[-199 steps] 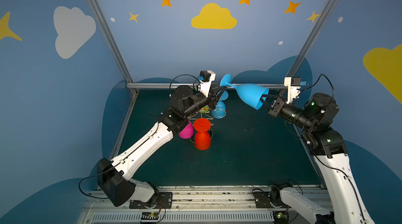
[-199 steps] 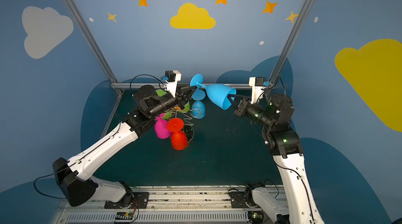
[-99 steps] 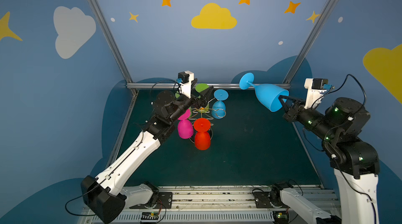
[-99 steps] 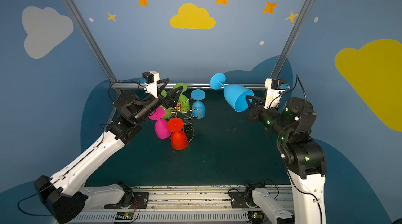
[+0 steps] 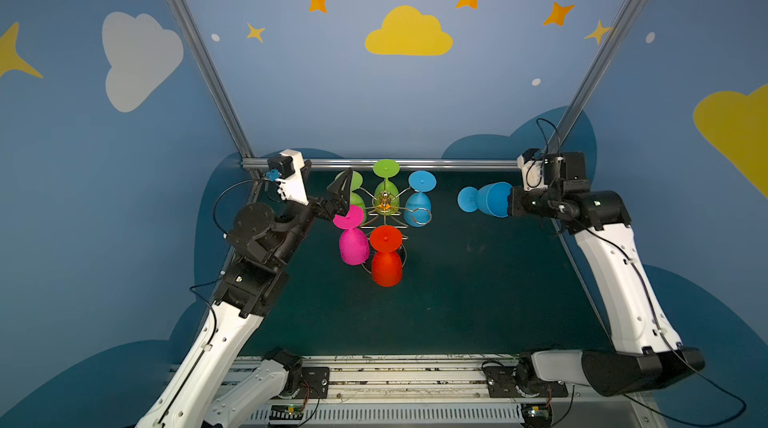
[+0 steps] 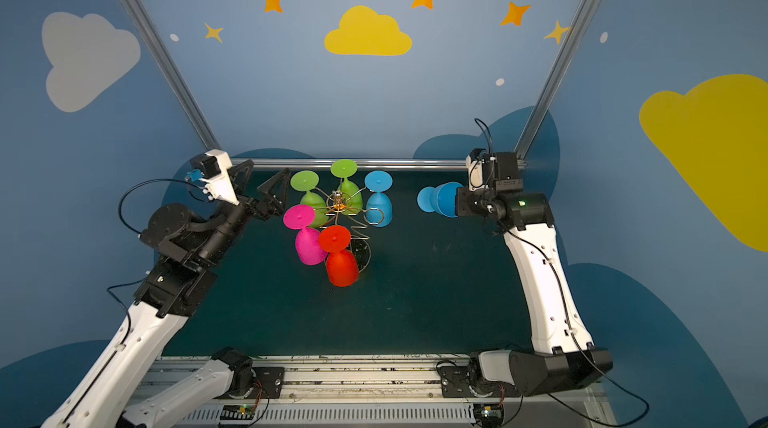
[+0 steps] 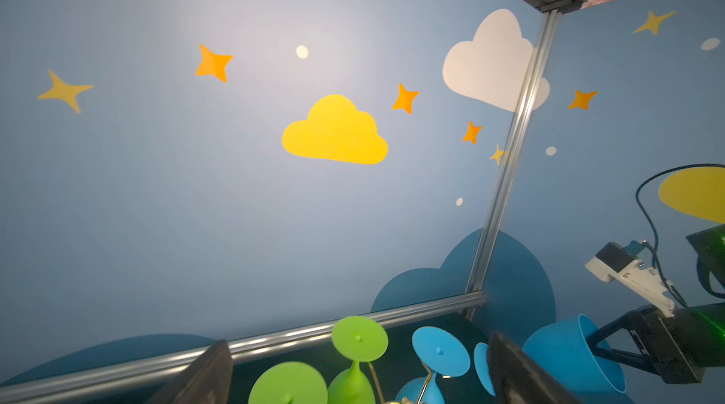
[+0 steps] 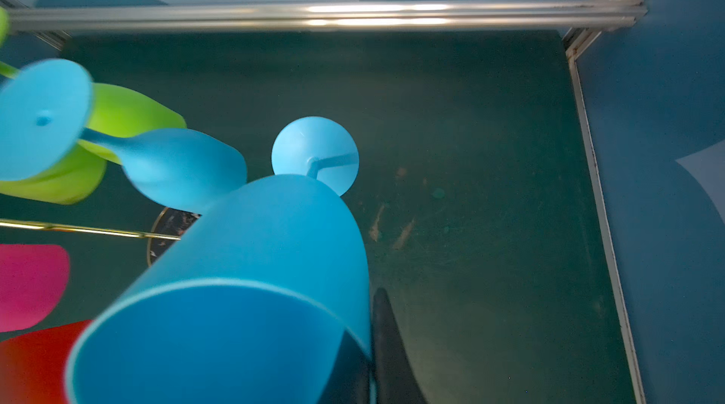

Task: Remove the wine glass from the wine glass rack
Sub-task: 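Turn the blue glass foot-down and lower it toward the table with the right gripper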

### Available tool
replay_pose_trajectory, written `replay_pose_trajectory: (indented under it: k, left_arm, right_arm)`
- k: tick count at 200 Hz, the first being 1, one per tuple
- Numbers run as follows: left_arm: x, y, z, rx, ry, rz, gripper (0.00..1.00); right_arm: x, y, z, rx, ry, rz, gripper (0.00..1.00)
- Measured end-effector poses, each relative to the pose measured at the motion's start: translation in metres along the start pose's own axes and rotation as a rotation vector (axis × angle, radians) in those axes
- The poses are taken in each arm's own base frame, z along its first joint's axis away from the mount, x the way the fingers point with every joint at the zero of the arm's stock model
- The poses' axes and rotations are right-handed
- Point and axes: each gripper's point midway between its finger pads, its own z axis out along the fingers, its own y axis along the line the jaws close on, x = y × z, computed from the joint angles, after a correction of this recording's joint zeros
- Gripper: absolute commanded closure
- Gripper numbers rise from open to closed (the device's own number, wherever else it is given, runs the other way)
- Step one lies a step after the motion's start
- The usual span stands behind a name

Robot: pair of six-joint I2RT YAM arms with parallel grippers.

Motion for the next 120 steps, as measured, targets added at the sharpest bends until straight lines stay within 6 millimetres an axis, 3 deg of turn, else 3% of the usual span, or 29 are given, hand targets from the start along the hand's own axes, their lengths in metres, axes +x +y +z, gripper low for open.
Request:
replay_pose_trajectory:
  k: [49,120]
  left_arm:
    - [0.030,0.027,-0.041,-0.120,0.077,-0.023,0.01]
    - [0.028,0.043,-0.085,-0.218,0.084,-0.028,0.01]
  right_arm:
    - [-0.020,-0.008,0.064,0.046,0.092,-0.039,1.00]
    - [-0.040,-0.017,0.146,0.086,0.180,-0.082,1.00]
